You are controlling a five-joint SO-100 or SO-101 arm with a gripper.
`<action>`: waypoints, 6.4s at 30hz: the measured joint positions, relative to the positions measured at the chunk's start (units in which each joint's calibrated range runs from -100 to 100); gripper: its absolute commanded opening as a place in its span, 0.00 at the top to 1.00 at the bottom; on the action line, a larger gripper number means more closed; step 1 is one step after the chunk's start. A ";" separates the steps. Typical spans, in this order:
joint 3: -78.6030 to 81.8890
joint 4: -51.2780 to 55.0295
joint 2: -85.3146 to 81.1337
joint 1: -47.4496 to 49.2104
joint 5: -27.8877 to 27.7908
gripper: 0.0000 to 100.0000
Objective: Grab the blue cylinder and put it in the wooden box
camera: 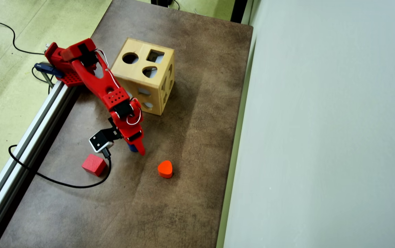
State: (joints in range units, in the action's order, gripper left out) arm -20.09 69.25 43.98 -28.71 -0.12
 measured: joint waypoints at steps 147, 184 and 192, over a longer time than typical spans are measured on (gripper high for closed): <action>-3.16 11.86 -18.56 0.07 -2.64 0.78; 11.65 28.09 -58.05 21.63 -2.64 0.78; 21.58 28.09 -64.41 23.93 -2.64 0.77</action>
State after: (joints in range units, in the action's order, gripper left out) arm 1.49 97.34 -20.42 -4.78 -2.76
